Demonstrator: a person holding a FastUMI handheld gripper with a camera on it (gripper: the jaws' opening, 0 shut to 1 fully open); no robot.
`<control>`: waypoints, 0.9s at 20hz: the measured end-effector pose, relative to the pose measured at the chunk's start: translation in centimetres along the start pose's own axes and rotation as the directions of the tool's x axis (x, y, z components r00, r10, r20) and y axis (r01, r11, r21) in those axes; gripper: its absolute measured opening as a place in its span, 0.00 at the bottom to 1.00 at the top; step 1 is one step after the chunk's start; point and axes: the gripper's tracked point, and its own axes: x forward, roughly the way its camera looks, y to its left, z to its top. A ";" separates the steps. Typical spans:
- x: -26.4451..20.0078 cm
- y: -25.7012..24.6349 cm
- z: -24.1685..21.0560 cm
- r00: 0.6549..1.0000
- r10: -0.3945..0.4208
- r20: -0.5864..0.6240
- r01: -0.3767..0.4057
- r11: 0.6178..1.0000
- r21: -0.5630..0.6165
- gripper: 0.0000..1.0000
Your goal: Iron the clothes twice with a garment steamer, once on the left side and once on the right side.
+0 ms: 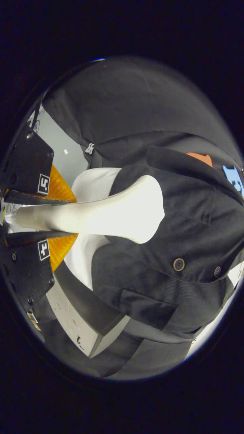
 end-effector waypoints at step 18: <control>-3.6 -3.0 -2.1 0.995 0.102 0.000 -0.102 0.994 0.048 0.35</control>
